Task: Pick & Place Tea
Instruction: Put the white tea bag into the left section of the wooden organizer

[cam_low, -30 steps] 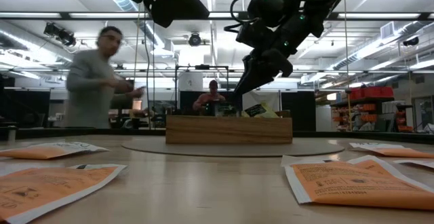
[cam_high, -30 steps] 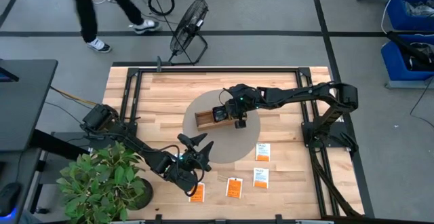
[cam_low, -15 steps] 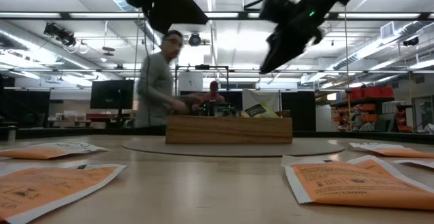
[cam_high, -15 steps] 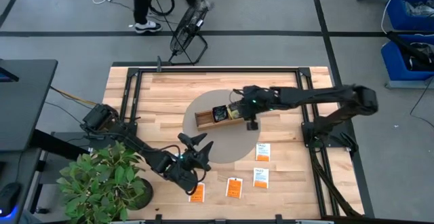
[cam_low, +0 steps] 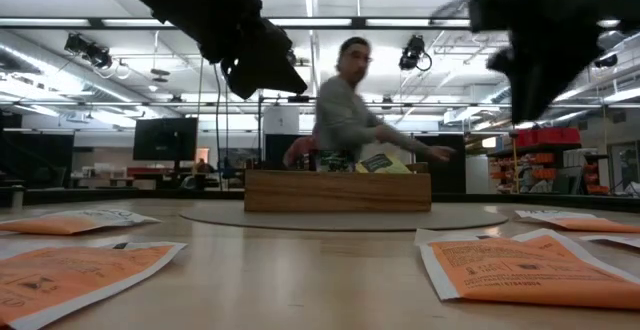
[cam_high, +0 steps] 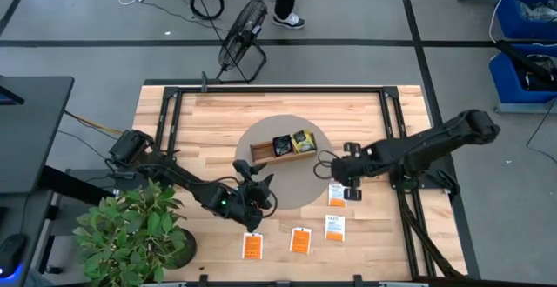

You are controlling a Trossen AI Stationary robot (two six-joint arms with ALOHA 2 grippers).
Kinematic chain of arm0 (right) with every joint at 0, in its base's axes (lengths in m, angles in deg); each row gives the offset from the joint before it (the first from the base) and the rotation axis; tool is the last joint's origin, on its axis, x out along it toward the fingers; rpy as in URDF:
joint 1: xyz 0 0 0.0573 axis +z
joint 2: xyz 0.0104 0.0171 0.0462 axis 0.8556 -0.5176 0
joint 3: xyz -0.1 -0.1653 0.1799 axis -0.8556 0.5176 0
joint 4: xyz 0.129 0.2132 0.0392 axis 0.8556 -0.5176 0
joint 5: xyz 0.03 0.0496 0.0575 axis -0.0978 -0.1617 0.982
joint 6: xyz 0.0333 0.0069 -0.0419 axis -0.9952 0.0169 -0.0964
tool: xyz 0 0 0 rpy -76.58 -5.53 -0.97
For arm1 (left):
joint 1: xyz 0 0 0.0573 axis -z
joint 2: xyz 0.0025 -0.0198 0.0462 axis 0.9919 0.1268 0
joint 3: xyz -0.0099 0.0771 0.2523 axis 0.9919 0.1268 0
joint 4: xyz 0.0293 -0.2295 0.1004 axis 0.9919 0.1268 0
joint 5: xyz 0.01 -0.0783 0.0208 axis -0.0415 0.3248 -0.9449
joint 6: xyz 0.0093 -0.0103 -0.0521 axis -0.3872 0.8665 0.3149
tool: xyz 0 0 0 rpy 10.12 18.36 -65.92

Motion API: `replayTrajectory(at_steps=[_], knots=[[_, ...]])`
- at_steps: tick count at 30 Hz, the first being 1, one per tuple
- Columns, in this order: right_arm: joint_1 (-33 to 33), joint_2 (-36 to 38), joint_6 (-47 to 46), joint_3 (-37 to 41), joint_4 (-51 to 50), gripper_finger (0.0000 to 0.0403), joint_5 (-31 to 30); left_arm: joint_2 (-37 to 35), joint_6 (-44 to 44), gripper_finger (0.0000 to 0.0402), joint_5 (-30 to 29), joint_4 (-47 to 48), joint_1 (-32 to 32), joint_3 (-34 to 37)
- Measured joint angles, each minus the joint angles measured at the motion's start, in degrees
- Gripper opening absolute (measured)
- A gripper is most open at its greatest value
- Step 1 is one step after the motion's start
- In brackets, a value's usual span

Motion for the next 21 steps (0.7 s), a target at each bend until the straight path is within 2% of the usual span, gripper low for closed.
replayTrajectory(at_steps=[5, 11, 14, 21], knots=[[1.63, -0.04, -7.59, 9.55, 5.33, 0.0147, 2.81, 0.0, 0.12, 0.0225, 0.3, 0.28, -0.01, 0.0], [1.56, -0.07, -11.04, 19.01, 17.12, 0.0174, 6.9, 0.0, 0.12, 0.0225, 0.33, 0.3, -0.03, 0.0], [1.54, -0.07, -11.04, 21.48, 21.93, 0.019, 6.88, 0.0, 0.12, 0.0225, 1.26, 0.3, -0.07, 0.0], [1.54, -0.07, -10.93, 23.49, 26.17, 0.0215, 4.94, 0.0, 0.12, 0.0225, 1.79, 0.28, -0.19, 0.0]])
